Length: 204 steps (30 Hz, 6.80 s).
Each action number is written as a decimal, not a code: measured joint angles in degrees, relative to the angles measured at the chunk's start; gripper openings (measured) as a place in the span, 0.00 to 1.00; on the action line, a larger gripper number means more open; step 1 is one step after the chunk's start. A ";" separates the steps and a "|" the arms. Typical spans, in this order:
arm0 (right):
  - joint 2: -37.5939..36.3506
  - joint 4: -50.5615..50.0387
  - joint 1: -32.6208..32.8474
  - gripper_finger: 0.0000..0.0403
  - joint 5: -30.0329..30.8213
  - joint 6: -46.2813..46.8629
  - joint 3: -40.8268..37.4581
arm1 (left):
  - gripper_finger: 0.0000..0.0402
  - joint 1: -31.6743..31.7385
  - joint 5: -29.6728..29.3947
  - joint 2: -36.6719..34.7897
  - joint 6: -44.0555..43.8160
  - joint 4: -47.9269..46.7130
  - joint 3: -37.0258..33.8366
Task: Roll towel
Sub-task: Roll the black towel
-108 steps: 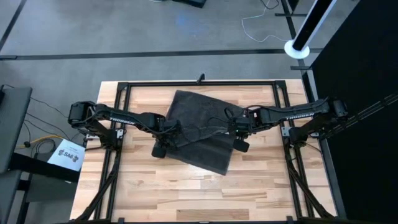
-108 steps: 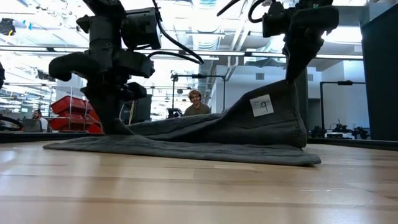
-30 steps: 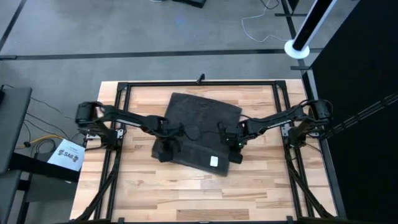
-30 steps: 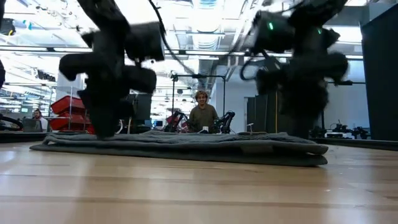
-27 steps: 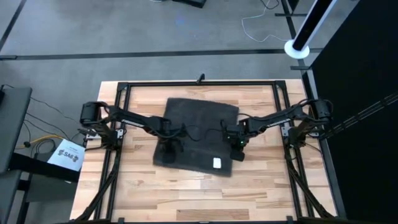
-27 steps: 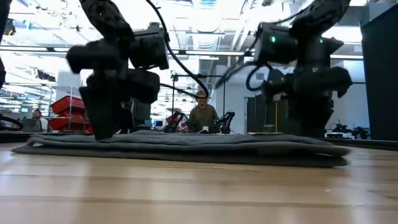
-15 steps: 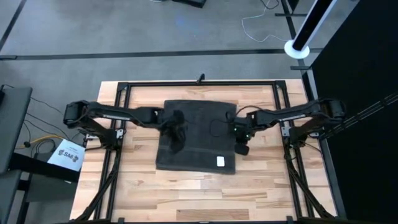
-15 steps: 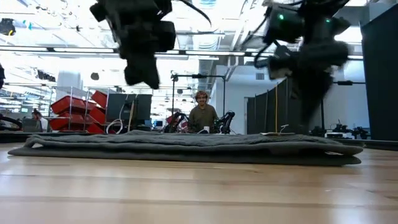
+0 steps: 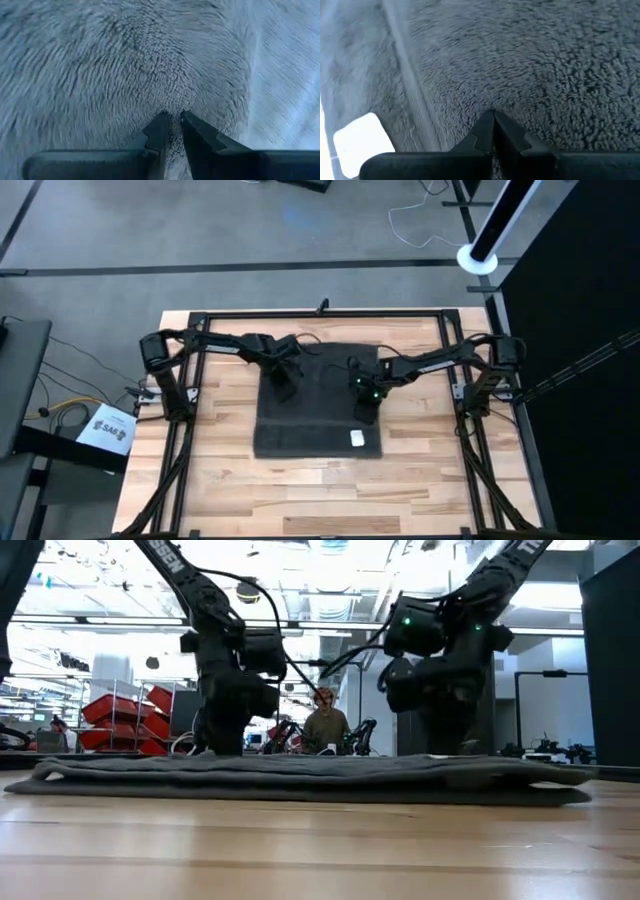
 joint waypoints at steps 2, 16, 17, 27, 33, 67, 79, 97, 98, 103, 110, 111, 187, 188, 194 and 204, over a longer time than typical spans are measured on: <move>-1.82 -4.67 -2.22 0.00 7.99 -0.03 0.52 | 0.10 -2.50 8.44 0.76 -1.39 -2.00 -0.15; -12.82 -2.88 3.45 0.00 5.85 10.40 2.33 | 0.10 -7.70 -8.29 -6.12 -0.83 12.33 6.74; -11.47 -2.69 5.36 0.00 5.26 10.92 2.07 | 0.10 -6.89 -9.87 -5.15 0.21 14.11 6.70; 0.26 -5.11 10.93 0.00 3.45 10.08 2.22 | 0.07 -1.19 -6.94 4.01 2.83 5.76 6.99; -2.39 -11.26 4.91 0.00 19.99 9.72 3.38 | 0.01 -7.46 1.31 -0.58 -0.63 -8.28 6.34; -13.37 -14.82 4.95 0.00 10.96 0.03 3.72 | 0.00 -16.25 -16.63 -8.51 -10.86 -8.22 5.88; -9.28 -6.04 17.55 0.00 2.47 5.71 -3.97 | 0.00 -16.66 -14.92 -3.01 -2.83 -0.20 0.87; -16.09 -8.28 24.05 0.00 3.96 15.39 -5.19 | 0.00 -18.45 -12.18 -10.13 -6.30 -1.60 -0.73; -15.44 -6.95 24.39 0.00 3.95 16.13 -6.40 | 0.00 -18.45 -11.15 -9.75 -6.05 -0.70 -1.70; -12.58 -4.32 23.49 0.00 3.61 17.87 -10.12 | 0.00 -18.44 -10.38 -7.77 -6.12 4.08 -7.32; -14.69 -13.25 20.56 0.00 7.17 15.10 -7.36 | 0.00 -18.72 -11.77 -10.70 -8.52 1.30 -7.85; -15.59 -14.05 20.43 0.00 7.47 15.03 -6.40 | 0.00 -18.89 -12.18 -11.92 -9.07 -0.90 -7.65; 8.97 11.46 29.20 0.61 29.57 -16.53 9.23 | 0.19 -13.14 -5.90 -1.35 -0.96 25.64 -2.64; 10.25 9.83 29.20 0.60 30.06 -16.48 10.58 | 0.19 -12.92 -5.84 -0.85 -0.49 25.46 -2.64; 12.91 6.44 28.81 0.41 30.73 -16.46 14.10 | 0.19 -12.09 -5.11 -1.73 1.03 23.39 -2.64; 10.22 4.38 25.21 0.02 25.06 -14.03 13.74 | 0.19 -14.76 -5.43 -12.35 11.80 12.19 -2.64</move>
